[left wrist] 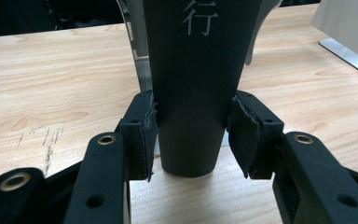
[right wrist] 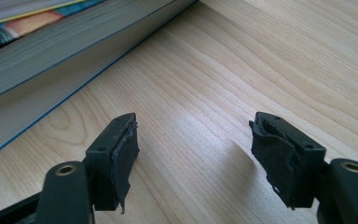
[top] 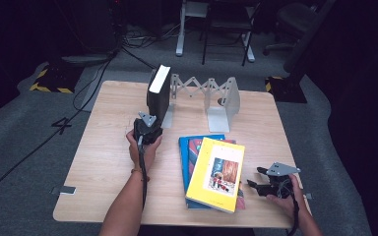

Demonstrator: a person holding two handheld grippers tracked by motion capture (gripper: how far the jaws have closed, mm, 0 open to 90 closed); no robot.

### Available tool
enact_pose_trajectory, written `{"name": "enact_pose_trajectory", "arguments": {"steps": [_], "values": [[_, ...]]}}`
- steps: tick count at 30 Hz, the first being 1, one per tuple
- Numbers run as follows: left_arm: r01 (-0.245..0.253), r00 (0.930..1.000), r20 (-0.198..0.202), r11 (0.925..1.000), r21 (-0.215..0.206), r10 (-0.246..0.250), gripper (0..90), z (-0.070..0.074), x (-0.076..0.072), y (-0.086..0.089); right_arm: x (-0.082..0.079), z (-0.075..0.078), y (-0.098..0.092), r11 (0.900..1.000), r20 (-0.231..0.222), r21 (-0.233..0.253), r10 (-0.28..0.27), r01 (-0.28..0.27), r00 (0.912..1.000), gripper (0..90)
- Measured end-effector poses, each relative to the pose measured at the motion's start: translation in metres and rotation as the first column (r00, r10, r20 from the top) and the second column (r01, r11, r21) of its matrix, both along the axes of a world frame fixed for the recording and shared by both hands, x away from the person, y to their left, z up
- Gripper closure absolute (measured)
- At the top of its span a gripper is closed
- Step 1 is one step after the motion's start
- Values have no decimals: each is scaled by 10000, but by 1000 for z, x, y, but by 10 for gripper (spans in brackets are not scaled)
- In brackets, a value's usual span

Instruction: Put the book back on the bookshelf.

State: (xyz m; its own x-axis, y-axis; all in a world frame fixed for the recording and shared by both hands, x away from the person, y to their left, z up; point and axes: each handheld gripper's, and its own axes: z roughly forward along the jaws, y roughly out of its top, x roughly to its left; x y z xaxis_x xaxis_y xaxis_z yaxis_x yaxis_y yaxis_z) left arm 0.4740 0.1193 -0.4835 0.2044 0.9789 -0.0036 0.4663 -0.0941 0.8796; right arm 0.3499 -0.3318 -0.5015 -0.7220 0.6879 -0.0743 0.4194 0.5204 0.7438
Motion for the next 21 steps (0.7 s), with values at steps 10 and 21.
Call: {"name": "enact_pose_trajectory", "arguments": {"steps": [10,21], "values": [[-71,9998,-203,9999,-86,69,535,3,10,1,0,0,0,10000,-8,23,-3,3,10000,317],[92,9995,-294,9998,-194,-97,531,4,9,3,0,0,0,10000,-21,-10,-33,33,10000,317]]}}
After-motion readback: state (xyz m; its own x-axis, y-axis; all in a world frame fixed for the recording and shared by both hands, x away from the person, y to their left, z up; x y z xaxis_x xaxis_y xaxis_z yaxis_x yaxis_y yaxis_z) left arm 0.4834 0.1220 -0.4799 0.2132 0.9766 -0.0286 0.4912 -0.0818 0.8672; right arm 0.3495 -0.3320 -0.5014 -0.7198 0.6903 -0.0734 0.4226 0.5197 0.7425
